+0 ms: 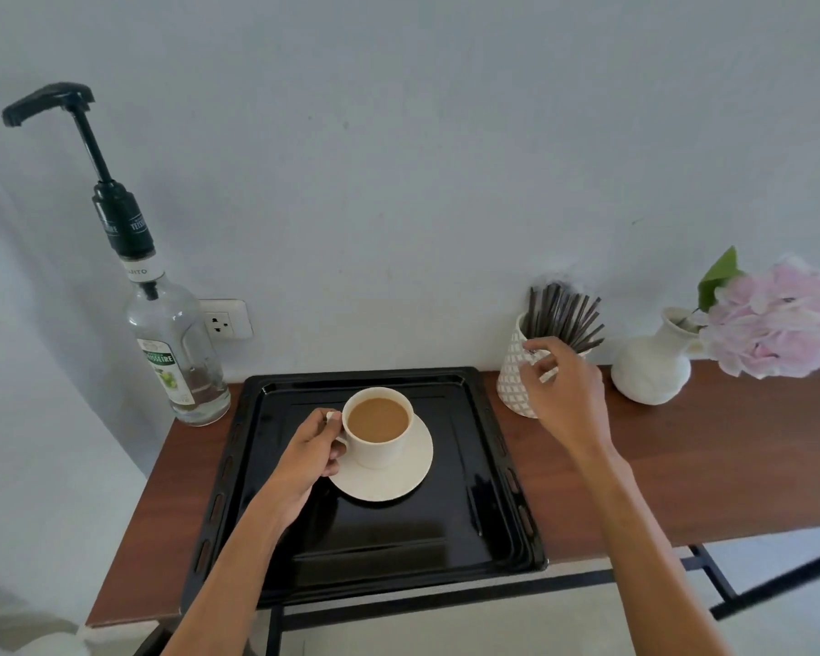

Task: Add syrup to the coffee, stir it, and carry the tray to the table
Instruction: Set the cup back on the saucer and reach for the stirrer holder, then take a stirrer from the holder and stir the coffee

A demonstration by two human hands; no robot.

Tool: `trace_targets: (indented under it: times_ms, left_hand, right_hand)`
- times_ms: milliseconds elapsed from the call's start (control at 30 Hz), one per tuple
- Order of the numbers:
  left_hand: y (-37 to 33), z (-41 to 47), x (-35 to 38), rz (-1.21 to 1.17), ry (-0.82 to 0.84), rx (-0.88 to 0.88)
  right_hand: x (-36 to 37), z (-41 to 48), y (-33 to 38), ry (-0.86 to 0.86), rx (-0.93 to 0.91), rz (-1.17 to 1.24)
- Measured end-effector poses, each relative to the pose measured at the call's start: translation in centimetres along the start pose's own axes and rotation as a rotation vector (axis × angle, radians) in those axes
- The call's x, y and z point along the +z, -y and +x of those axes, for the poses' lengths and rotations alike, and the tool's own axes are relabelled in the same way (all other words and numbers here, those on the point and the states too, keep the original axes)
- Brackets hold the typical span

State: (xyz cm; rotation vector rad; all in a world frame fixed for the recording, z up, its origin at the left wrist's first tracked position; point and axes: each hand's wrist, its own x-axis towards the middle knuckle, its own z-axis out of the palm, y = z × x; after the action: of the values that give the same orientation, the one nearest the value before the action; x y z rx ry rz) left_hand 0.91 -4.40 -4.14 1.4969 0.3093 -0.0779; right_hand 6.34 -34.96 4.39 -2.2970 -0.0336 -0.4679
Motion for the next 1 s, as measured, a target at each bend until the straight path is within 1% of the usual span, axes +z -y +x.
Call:
trace_targets:
  times_ms: [133, 233, 367, 467, 533, 667, 833, 1000]
  left_hand:
    - [-0.2, 0.1, -0.2, 0.037, 0.005, -0.012]
    - [-0.2, 0.1, -0.3, 0.056, 0.009, -0.006]
    - [-0.2, 0.1, -0.3, 0.069, 0.007, -0.009]
    - [-0.4, 0.1, -0.4, 0.091, 0.005, -0.007]
    - [-0.4, 0.2, -0.4, 0.099, 0.007, -0.003]
    - [-0.5, 0.2, -0.5, 0.086, 0.017, -0.005]
    - [-0.4, 0.3, -0.8, 0.079, 0.027, -0.009]
    - [-0.3, 0.2, -0.8, 0.067, 0.036, -0.007]
  right_hand:
    - [-2.7, 1.7, -1.8, -0.262, 0.006, -0.069]
    - [-3.8, 2.9, -3.2, -0.352, 0.139, -0.08]
    - [-3.8, 3.8, -4.2, -0.377, 0.246, -0.057]
    - [-3.4, 4.5, -4.4, -0.308, 0.309, 0.006]
    - [-3.2, 4.8, -4.4, -0.293, 0.331, 0.037]
    - [-3.0, 5.0, -4.1, -0.322, 0.356, 0.069]
    - [-2.8, 5.0, -4.3, -0.347, 0.443, 0.17]
    - [-2.3, 4.5, -4.1, -0.392, 0.484, 0.266]
